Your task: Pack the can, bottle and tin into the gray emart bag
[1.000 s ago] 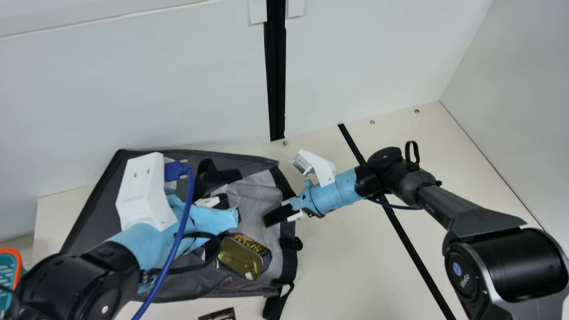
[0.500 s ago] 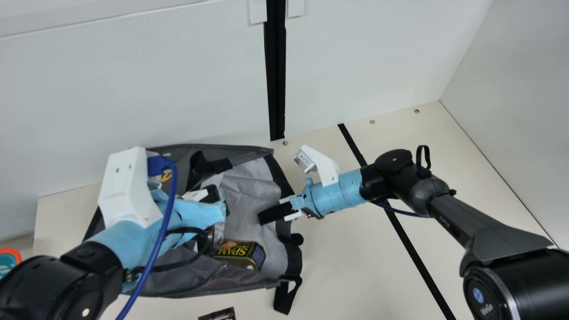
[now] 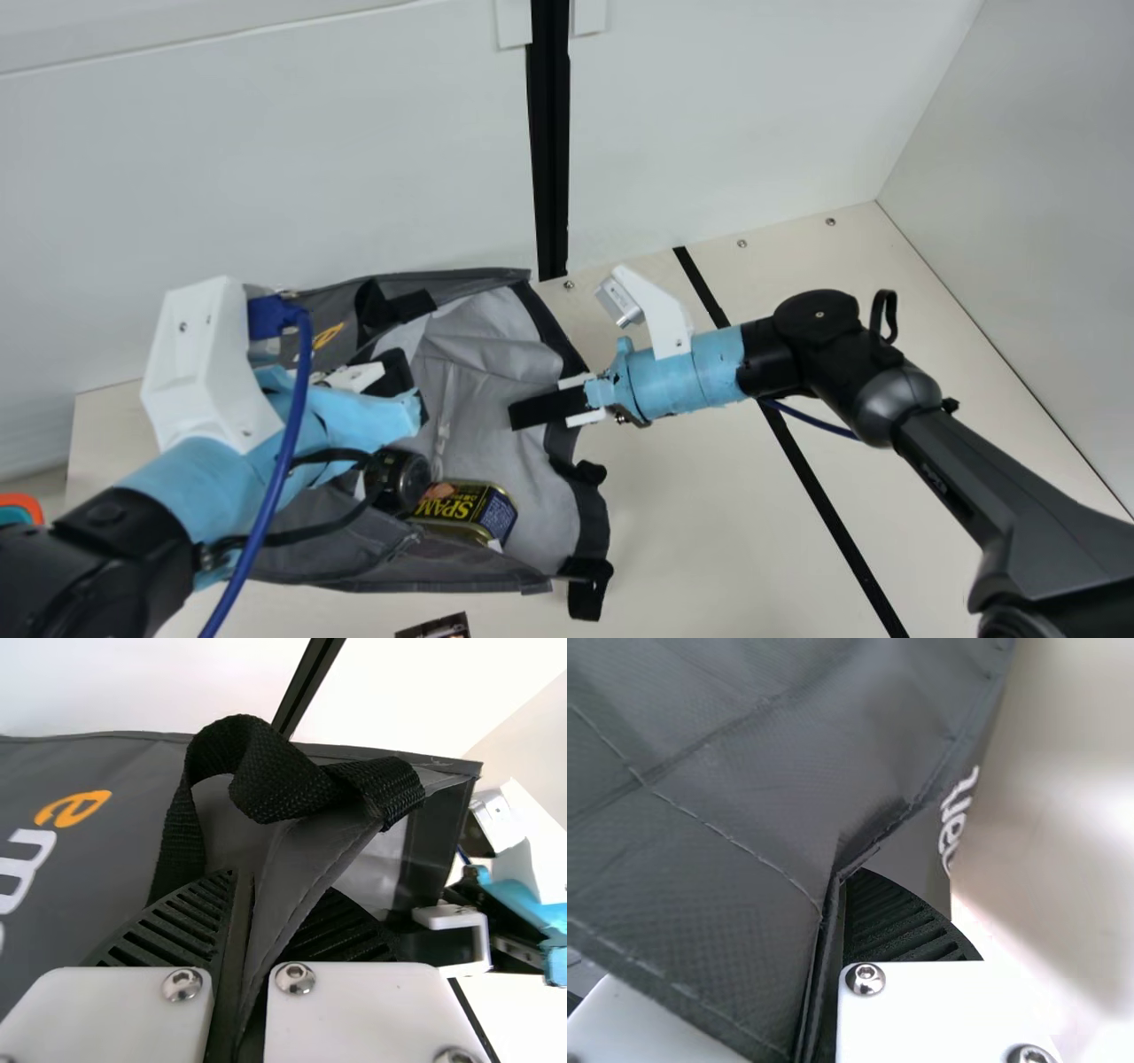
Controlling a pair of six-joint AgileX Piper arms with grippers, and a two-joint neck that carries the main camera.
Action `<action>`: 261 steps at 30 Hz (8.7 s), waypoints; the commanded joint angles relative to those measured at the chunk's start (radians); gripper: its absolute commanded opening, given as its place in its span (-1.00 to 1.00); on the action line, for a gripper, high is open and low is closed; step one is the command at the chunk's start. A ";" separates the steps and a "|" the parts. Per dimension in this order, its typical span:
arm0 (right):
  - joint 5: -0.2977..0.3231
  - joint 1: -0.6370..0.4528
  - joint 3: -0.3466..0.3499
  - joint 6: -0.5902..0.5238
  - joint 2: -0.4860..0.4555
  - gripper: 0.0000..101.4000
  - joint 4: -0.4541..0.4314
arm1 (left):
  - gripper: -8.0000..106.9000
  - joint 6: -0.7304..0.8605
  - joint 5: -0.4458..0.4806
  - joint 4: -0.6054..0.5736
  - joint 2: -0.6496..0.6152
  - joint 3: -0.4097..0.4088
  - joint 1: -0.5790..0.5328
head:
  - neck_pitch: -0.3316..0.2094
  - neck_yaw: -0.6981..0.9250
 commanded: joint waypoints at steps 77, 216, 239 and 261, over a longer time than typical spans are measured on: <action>-0.002 0.005 -0.166 0.774 -0.616 -1.00 -0.410 | -0.68 0.327 0.583 -0.406 -0.220 -0.188 0.083 | -0.023 -0.001; -0.180 0.105 -0.426 0.306 -0.055 -1.00 -0.317 | 0.71 0.668 0.299 -0.319 0.076 -0.545 0.358 | -0.023 -0.001; -0.180 0.105 -0.426 0.306 -0.055 -1.00 -0.317 | 0.71 0.648 0.390 0.050 -0.129 -0.371 0.433 | -0.023 -0.001; -0.180 0.105 -0.426 0.306 -0.055 -1.00 -0.317 | 0.71 0.545 0.368 0.251 -0.361 -0.087 0.497 | -0.023 -0.001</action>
